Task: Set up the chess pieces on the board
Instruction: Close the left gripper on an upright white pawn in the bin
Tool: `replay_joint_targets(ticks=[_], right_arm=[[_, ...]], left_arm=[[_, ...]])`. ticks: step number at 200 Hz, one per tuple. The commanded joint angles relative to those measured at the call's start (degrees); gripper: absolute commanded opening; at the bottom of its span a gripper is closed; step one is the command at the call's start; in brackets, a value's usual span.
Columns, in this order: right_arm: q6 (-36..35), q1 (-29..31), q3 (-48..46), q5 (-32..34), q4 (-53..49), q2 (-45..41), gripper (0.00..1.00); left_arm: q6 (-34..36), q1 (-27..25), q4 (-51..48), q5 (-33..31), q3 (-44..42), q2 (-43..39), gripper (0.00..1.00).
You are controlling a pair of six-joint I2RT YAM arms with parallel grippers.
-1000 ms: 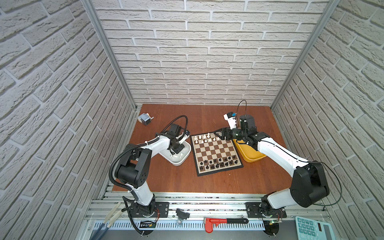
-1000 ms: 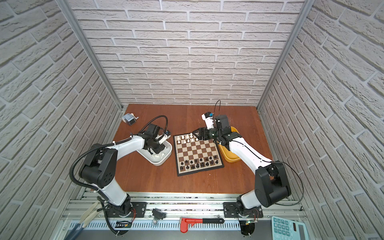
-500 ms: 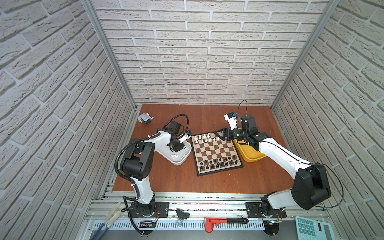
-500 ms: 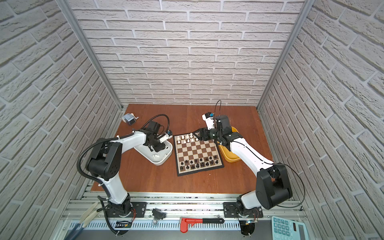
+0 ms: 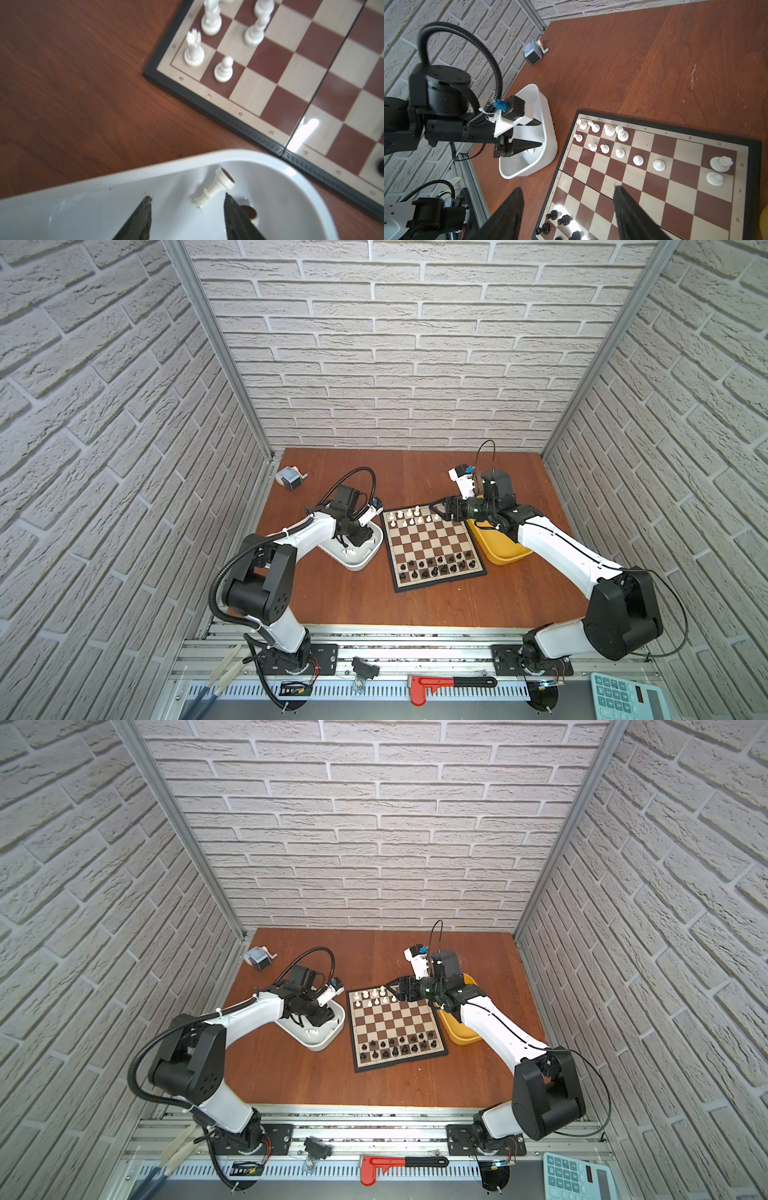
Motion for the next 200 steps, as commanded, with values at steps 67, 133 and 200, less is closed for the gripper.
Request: replay_joint_targets(ticks=[67,133,200], right_arm=[[-0.82,0.19,1.12,-1.2,1.26,0.19,0.69],[-1.08,0.19,2.19,-1.15,0.58,0.55,0.69],[-0.74,0.2,2.79,-0.17,0.05,-0.23,0.68]], left_arm=[[7.3,-0.06,-6.76,-1.63,2.21,4.94,0.48],[7.99,-1.63,-8.16,0.29,1.76,6.39,0.48],[5.65,-2.1,-8.44,-0.71,2.68,10.18,0.24]])
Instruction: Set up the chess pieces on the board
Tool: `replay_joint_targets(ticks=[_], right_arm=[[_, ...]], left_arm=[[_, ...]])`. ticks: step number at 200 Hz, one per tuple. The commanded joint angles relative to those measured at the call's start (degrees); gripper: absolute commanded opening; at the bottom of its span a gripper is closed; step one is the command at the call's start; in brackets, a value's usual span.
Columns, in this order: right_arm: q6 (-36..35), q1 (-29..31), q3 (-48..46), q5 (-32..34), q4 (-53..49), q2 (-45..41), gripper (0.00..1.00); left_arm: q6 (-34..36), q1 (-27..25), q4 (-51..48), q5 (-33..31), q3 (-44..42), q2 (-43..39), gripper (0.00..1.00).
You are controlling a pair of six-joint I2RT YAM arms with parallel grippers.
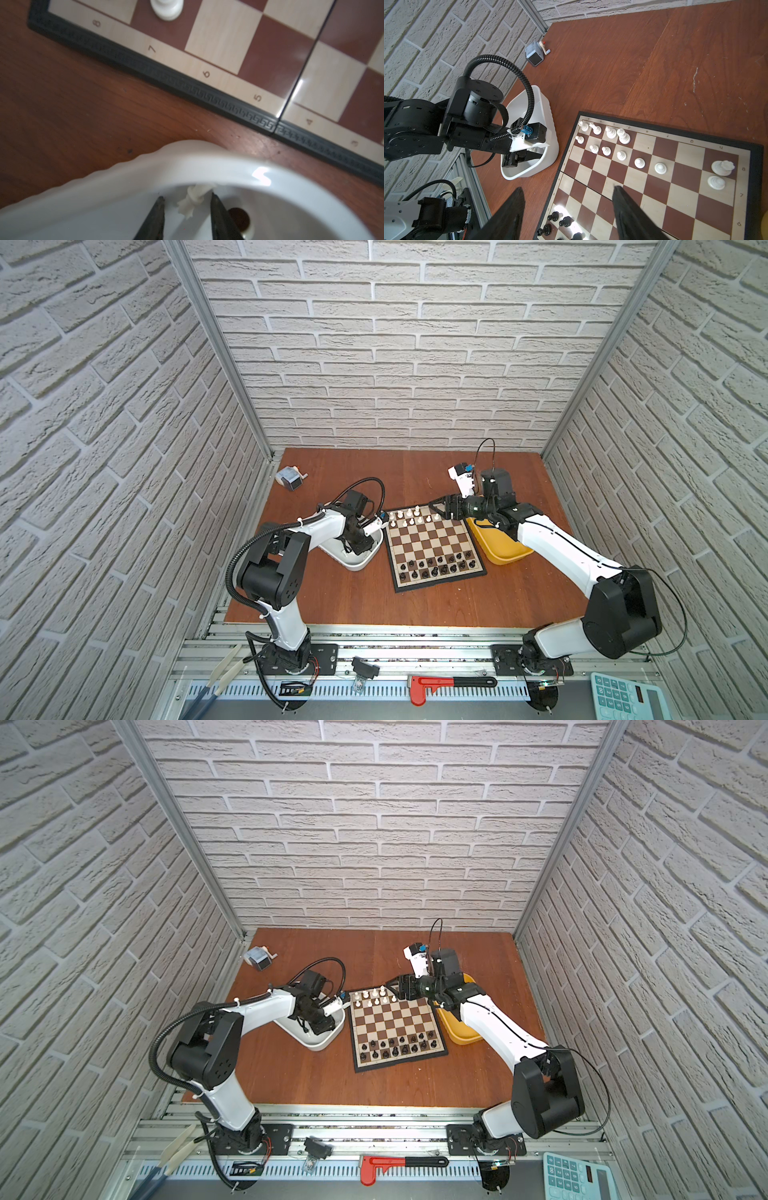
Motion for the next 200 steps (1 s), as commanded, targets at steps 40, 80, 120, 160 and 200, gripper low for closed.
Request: replay_joint_targets(ticks=[40,80,120,160,200], right_arm=[[-0.42,0.43,2.18,-0.99,2.36,-0.59,0.7],[-0.41,2.62,3.63,0.29,3.05,0.01,0.7],[-2.4,5.6,6.2,-0.25,2.07,2.91,0.7],[-6.25,10.47,17.06,-3.42,-9.35,11.94,0.77],[-6.27,14.88,21.5,-2.37,-15.06,17.59,0.86]], left_arm=[[-5.52,0.21,1.6,0.49,-3.74,-3.61,0.01],[-13.54,4.08,7.47,1.13,-10.75,-15.14,0.0],[-15.0,5.34,8.87,4.02,-15.22,-26.8,0.0],[-9.0,0.93,11.31,10.25,-17.62,-36.77,0.0],[-2.64,-4.79,10.74,14.3,-14.79,-37.42,0.0]])
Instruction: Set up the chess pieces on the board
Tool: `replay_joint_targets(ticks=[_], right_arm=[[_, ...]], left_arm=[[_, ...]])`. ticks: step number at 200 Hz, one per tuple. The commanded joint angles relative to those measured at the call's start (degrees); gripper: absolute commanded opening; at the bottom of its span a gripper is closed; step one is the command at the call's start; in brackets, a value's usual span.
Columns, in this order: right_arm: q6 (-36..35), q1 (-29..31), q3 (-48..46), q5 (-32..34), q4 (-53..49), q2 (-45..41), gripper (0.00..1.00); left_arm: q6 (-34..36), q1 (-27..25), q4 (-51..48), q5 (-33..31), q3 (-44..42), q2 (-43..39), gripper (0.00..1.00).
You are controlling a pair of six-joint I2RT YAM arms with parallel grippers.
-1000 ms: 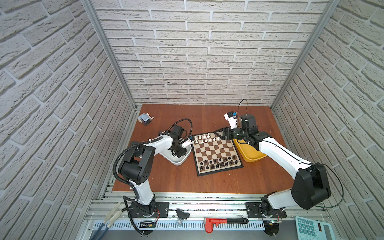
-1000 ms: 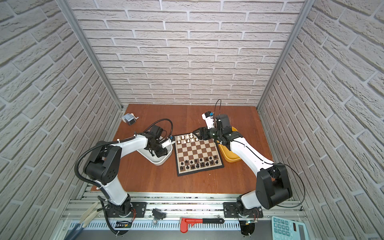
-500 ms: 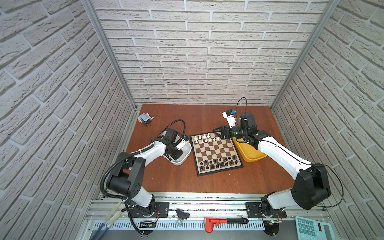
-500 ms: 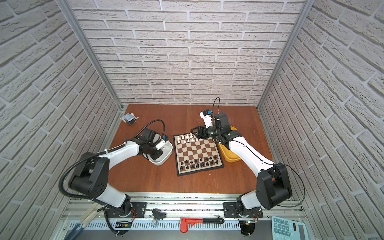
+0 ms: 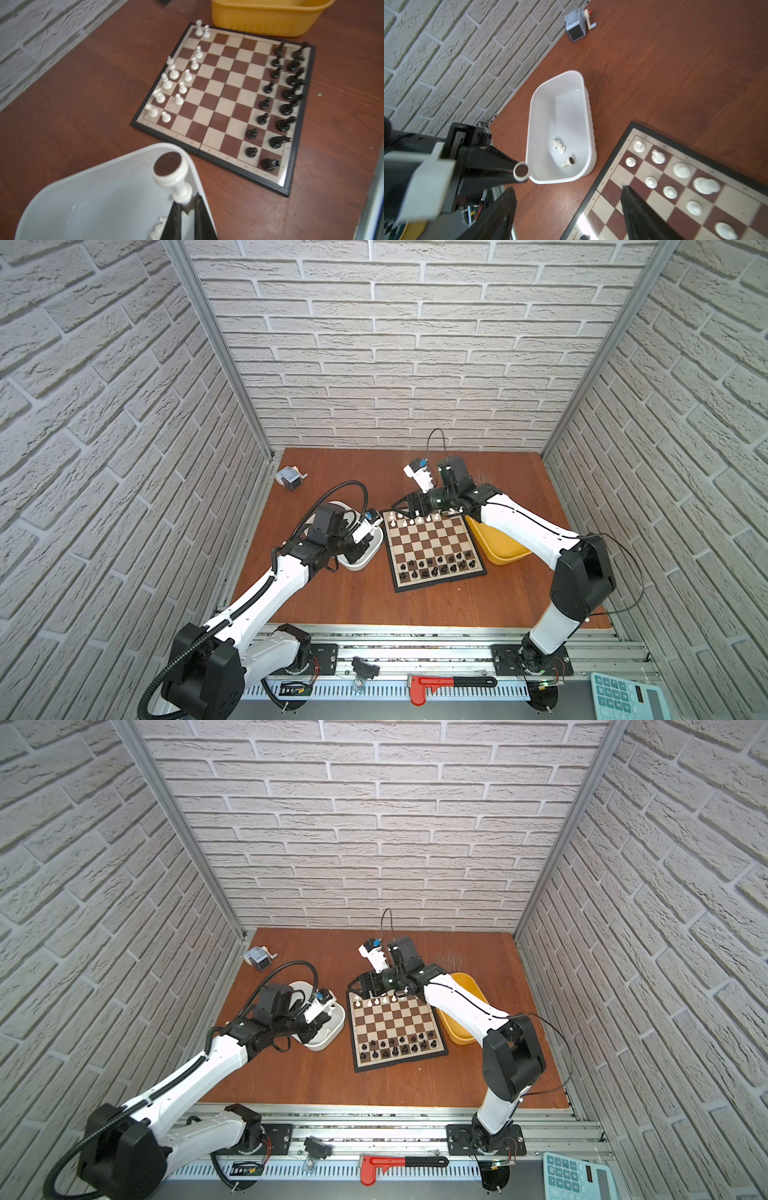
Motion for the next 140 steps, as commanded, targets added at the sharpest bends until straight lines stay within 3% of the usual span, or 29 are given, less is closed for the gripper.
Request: replay_joint_targets(ticks=[1,27,60,140], right_arm=[[-1.24,2.02,1.4,-0.9,-5.28,1.07,0.86],[-1.07,2.59,1.2,-1.0,-5.72,0.86,0.88],[-0.26,2.79,-0.1,-5.13,-4.83,0.98,0.84],[-0.36,4.08,-0.18,-6.14,-5.57,1.76,0.75]], left_arm=[[4.87,-1.58,1.67,4.49,2.02,0.42,0.0],[5.41,-2.08,0.82,5.29,4.6,2.57,0.0],[6.45,-2.72,0.56,5.34,5.54,3.75,0.0],[6.67,-2.77,0.53,5.48,6.9,7.2,0.0]])
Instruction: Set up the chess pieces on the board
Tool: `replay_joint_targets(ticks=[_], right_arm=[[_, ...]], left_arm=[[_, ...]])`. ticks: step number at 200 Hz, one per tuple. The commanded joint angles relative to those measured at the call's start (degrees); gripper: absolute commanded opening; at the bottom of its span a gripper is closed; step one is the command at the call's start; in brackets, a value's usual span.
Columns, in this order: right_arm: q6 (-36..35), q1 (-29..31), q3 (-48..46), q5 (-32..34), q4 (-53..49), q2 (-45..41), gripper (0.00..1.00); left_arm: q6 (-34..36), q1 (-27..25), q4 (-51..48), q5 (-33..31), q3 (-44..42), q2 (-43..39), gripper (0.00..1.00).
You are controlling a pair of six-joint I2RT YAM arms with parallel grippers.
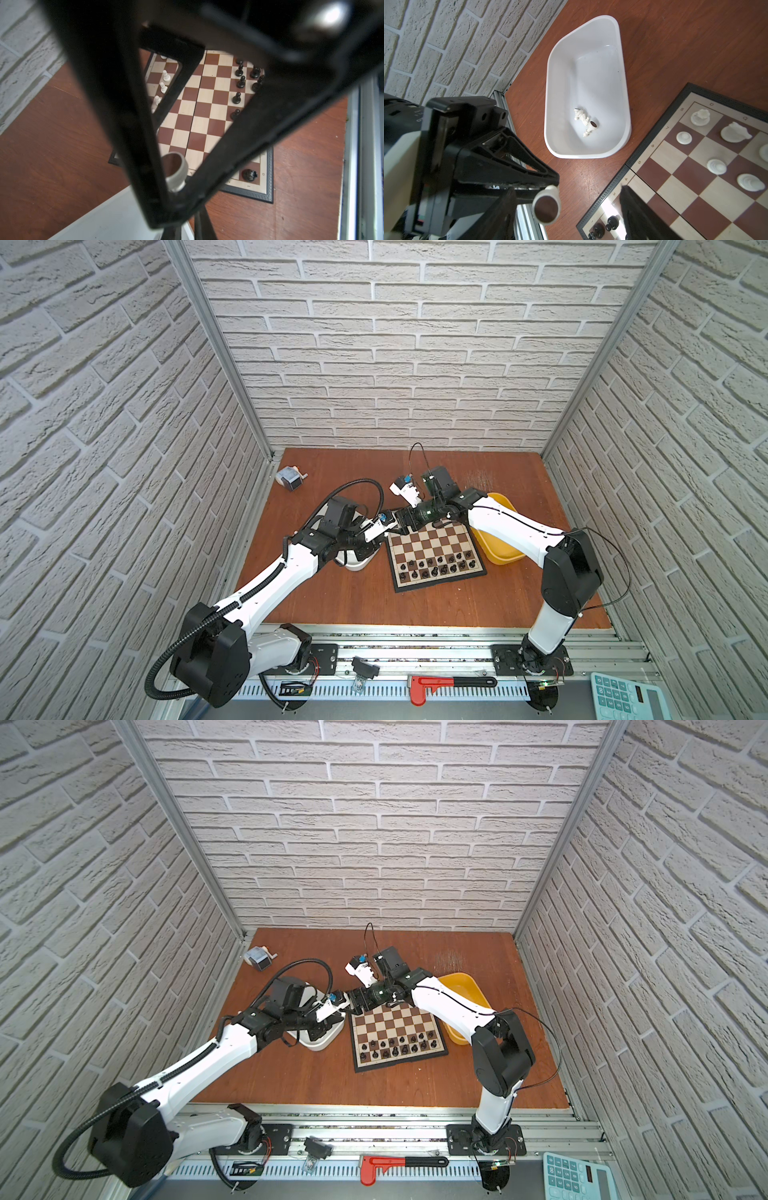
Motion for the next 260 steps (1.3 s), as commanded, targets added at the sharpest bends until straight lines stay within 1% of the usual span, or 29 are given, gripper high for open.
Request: replay_joint_targets(ticks=[1,42,54,86,133,174,211,225,260], right_arm=[[-0.14,0.89,-0.31,-1.19,0.1,-0.22,0.75],[0.45,0.9,-0.66,-1.29,0.35,0.06,0.62],[0.81,0.99,-0.76,-1.93,0.84,0.08,0.57],[1.02,1.2,-0.74,-2.94,0.68,1.02,0.48],[1.08,1.51,-1.18,-2.79,0.36,1.56,0.47],[1.34,1.51,-1.21,-3.19,0.72,1.82,0.35],[1.87,1.51,-1.55,-3.33,1.48,1.73,0.34],[2.11,1.56,-1.57,-3.05,1.8,1.66,0.31],[2.01,1.51,-1.25,-1.57,1.48,1.78,0.28]], left_arm=[[1.21,-0.23,1.79,1.49,1.28,0.84,0.0],[1.5,-0.28,1.9,1.87,1.67,1.47,0.0],[1.51,-0.23,2.12,1.62,1.67,1.59,0.0],[1.42,-0.23,2.49,1.31,1.85,2.3,0.0],[1.33,-0.04,2.84,0.39,2.35,3.29,0.0],[1.42,-0.07,2.86,0.73,2.72,3.86,0.0],[2.12,-0.06,1.85,0.47,2.72,4.63,0.0],[2.36,-0.15,1.35,0.41,2.73,4.91,0.0],[3.09,-0.15,0.11,-0.5,2.82,5.24,0.0]])
